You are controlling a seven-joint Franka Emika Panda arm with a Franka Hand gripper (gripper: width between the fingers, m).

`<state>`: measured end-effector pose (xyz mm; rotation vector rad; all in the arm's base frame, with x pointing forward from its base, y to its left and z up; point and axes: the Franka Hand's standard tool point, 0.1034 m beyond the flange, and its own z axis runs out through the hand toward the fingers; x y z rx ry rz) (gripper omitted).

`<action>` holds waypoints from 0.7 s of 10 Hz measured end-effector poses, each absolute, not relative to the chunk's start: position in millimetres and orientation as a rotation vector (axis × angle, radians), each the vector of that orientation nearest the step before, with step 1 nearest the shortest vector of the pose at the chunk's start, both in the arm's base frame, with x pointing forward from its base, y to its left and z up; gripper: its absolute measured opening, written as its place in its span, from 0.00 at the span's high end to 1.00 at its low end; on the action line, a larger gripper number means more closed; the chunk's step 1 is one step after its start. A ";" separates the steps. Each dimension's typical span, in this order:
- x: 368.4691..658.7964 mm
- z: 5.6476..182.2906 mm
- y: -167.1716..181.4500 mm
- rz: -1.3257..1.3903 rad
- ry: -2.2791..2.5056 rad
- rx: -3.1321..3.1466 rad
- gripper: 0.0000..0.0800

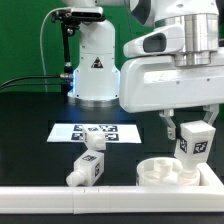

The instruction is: Assemble stool

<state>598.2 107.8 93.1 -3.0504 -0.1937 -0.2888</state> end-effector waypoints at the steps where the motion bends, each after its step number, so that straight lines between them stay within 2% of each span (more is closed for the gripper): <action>1: 598.4 93.0 108.4 -0.294 -0.194 -3.049 0.58; 7: 590.4 82.3 112.7 -0.276 -0.205 -3.050 0.58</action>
Offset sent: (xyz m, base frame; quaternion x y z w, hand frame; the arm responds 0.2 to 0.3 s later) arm -0.0087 0.0037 -0.0103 -0.0051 0.0094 0.0040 0.9999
